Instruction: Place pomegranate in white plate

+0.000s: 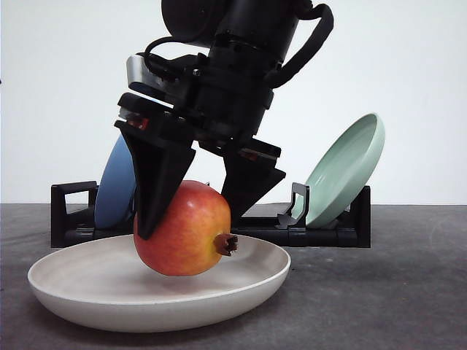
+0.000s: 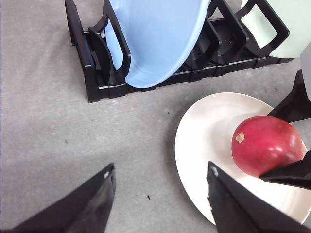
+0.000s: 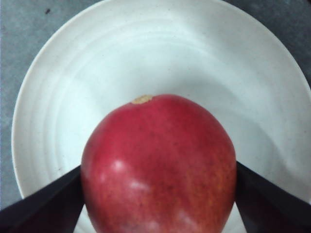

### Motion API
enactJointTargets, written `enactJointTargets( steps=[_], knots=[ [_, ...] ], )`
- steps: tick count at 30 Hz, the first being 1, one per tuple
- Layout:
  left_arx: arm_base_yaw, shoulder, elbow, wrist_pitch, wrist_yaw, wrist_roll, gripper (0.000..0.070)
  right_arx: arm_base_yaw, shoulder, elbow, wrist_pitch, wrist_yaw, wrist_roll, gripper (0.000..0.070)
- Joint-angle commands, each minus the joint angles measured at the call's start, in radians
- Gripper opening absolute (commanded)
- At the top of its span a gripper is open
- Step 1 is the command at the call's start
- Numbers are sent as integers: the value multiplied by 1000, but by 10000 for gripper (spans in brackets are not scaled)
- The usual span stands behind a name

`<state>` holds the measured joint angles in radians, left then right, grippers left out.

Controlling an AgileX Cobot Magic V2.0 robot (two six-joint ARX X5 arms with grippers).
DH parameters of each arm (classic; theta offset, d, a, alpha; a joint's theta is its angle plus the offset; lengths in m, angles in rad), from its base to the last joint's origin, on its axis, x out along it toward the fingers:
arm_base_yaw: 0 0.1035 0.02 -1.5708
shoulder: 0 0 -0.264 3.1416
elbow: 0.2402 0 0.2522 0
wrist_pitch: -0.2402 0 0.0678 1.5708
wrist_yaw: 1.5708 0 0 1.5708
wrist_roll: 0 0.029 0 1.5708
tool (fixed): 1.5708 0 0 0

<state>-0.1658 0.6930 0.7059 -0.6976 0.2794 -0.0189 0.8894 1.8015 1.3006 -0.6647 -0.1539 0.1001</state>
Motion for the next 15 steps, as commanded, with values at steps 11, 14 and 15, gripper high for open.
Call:
enactJointTargets(
  steps=[11, 14, 15],
  knots=[
    [0, 5, 16, 17, -2, 8, 353, 14, 38, 23, 2, 4, 4, 501],
    [0, 5, 16, 17, -2, 7, 353, 18, 35, 24, 7, -2, 4, 572],
    [0, 5, 16, 17, -2, 7, 353, 19, 34, 24, 7, -2, 4, 604]
  ],
)
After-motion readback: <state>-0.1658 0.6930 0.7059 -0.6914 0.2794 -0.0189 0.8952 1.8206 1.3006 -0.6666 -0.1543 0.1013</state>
